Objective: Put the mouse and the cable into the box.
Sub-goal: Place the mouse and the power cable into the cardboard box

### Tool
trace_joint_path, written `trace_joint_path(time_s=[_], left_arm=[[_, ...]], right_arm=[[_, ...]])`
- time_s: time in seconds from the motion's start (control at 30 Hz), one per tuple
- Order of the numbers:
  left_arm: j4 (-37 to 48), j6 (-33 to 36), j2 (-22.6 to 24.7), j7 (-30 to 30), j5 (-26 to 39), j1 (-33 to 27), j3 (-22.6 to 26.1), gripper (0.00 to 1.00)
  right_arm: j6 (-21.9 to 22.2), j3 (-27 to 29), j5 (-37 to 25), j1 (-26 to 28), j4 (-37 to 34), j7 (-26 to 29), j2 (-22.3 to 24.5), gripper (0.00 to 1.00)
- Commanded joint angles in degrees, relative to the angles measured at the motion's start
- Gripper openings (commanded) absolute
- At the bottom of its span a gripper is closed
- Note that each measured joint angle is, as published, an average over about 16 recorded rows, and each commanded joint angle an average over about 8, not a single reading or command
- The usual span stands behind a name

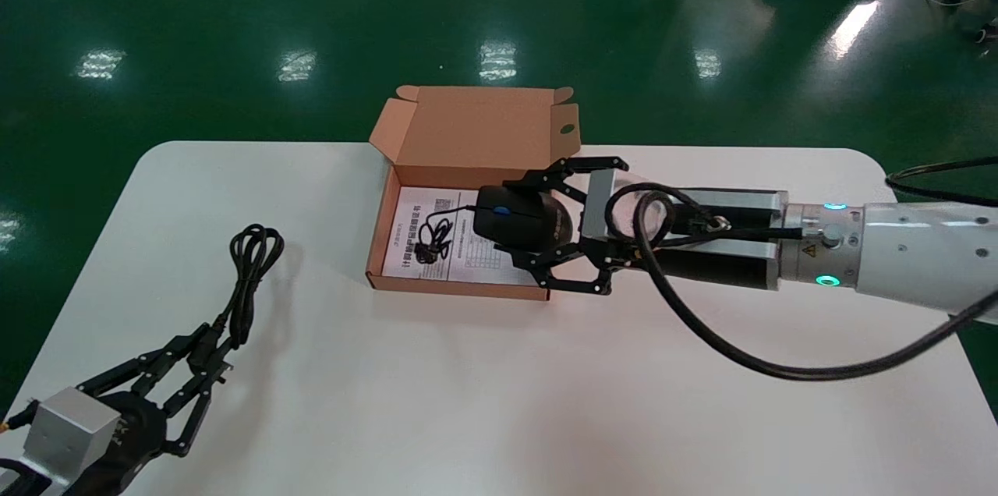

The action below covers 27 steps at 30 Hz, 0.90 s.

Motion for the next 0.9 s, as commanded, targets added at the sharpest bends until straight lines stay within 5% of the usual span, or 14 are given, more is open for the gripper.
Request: trace_joint_path(time_s=[0.03,0.73,0.9], left_arm=[[-0.07,-0.10,0.15,0.07,-0.03,0.28,-0.12,0.00],[-0.37,-1.87,0.29,-0.71,1.36,-0.82,1.91,0.00],[-0.40,-1.92,0.64,-0.68,1.46,-0.84,2.21,0.00]], right_arm=[[-0.06,-0.39,-0.59,0.50,-2.66,-1.98,-1.12,0.00],[-3.88,0.65,2.17,6.78,-40.34,-31.39,-15.23,0.00],[-4.95,0.58,2.10,8.02,-46.19,-34.28,-16.22,0.60]])
